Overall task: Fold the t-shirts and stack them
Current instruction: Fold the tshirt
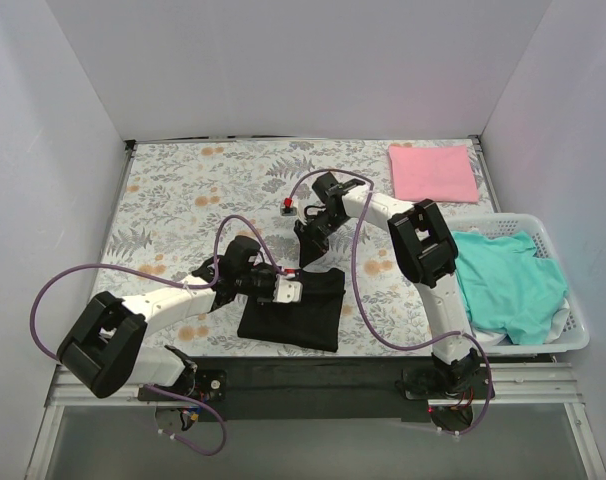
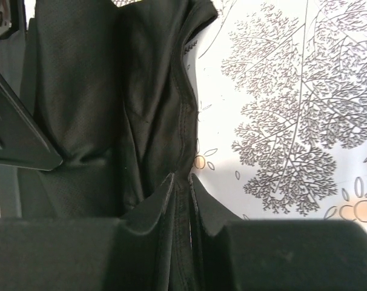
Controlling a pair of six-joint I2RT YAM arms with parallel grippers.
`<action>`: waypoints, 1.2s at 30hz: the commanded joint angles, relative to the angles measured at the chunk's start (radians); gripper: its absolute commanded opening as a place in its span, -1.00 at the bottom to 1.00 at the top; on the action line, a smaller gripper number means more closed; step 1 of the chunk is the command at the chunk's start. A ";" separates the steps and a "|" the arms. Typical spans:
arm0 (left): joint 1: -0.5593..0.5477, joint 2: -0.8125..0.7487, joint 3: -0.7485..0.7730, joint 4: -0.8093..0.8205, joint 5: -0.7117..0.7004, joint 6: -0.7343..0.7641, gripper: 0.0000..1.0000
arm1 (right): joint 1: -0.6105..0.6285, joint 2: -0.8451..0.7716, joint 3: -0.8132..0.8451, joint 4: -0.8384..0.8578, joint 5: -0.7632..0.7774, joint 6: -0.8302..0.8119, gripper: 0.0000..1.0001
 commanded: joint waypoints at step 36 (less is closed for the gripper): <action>0.050 0.081 0.035 0.359 -0.121 -0.004 -1.00 | 0.012 0.090 -0.046 -0.047 0.035 -0.152 -0.64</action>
